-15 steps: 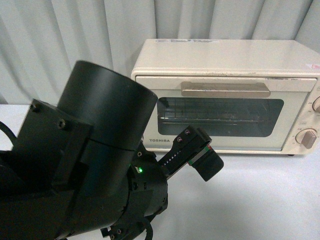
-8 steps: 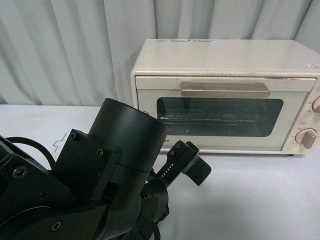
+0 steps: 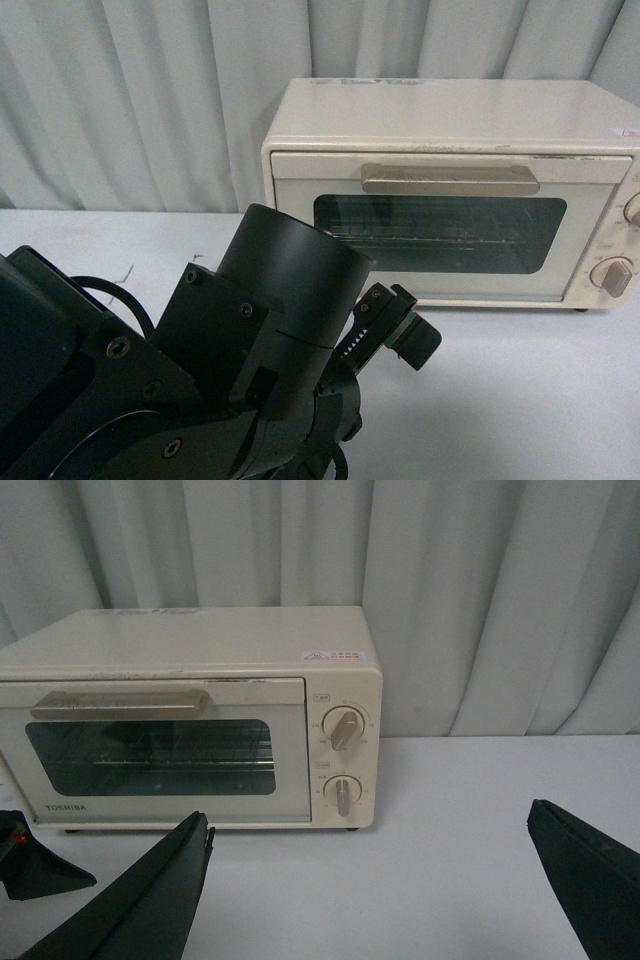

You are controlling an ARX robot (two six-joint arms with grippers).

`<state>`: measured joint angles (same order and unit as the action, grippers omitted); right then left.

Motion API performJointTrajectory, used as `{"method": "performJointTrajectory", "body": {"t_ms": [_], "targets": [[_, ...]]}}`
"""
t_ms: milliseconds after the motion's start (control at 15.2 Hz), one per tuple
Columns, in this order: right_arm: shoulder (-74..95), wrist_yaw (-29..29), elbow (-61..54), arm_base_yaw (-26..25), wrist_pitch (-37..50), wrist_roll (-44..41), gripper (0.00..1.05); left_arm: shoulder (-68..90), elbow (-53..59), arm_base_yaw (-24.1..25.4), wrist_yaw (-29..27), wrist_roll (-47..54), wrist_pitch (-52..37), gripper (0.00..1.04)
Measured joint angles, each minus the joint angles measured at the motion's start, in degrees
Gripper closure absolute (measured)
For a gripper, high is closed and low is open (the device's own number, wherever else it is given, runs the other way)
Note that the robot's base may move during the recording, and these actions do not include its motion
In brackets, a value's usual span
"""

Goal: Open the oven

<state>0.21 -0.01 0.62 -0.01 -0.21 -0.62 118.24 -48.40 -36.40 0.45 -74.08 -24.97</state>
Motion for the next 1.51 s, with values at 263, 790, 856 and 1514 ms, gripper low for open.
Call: {"method": "performJointTrajectory", "body": {"t_ms": [263, 790, 856, 1514], "targets": [[0.0, 0.0, 0.0, 0.0, 0.0, 0.0, 0.06, 0.0, 0.0, 0.0, 0.0, 0.0, 0.0, 0.07], [11.0, 7.4, 5.2, 3.4, -4.3, -0.8, 0.06, 0.0, 0.0, -0.1, 0.0, 0.0, 0.0, 0.07], [17.1, 7.3, 8.8, 2.2, 2.2, -1.6, 0.06, 0.0, 0.0, -0.2, 0.1, 0.0, 0.0, 0.07], [76.4, 7.6, 52.0, 8.7, 18.5, -33.2, 0.35, 0.0, 0.0, -0.2, 0.5, 0.0, 0.0, 0.07]]}}
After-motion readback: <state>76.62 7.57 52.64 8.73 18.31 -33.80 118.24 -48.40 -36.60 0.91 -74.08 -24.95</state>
